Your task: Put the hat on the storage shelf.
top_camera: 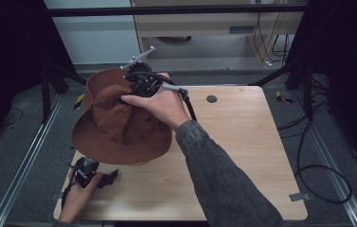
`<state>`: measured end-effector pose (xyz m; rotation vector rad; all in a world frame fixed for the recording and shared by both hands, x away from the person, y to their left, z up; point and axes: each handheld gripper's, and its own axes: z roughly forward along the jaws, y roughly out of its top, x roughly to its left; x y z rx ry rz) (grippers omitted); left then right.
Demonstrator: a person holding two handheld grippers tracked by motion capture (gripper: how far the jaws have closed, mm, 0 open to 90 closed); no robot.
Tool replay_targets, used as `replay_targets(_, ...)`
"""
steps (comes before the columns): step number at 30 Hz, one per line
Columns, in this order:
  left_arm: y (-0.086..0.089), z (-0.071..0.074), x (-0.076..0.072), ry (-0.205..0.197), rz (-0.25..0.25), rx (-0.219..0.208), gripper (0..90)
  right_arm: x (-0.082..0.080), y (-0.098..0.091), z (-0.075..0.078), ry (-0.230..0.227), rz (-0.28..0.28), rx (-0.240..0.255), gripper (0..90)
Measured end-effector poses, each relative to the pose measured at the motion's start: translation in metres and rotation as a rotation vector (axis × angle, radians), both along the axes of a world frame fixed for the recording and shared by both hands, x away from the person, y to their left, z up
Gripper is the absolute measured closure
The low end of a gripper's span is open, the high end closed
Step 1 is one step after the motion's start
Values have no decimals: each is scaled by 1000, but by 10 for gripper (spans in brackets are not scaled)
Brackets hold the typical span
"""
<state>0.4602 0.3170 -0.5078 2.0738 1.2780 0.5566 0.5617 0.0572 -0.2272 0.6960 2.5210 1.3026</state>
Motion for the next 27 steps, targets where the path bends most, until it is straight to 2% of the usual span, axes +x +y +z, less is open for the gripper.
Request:
replay_targets(5, 0, 0, 0, 2, -1, -3, 0, -11, -25, 6, -25, -30, 11, 237)
replay_targets(12, 0, 0, 0, 1, -1, -2, 0, -27, -79, 0, -56, -107, 39, 166)
replay_targets(19, 0, 0, 0, -3, 0, -5, 0, -35, -131, -19, -70, -179, 40, 130)
replay_targets(23, 0, 0, 0, -3, 1, -6, 0, -44, -153, -36, -82, -199, 45, 120)
replay_targets(27, -1, 0, 0, -1, 2, -8, 0, -54, -170, -57, -95, -209, 23, 109)
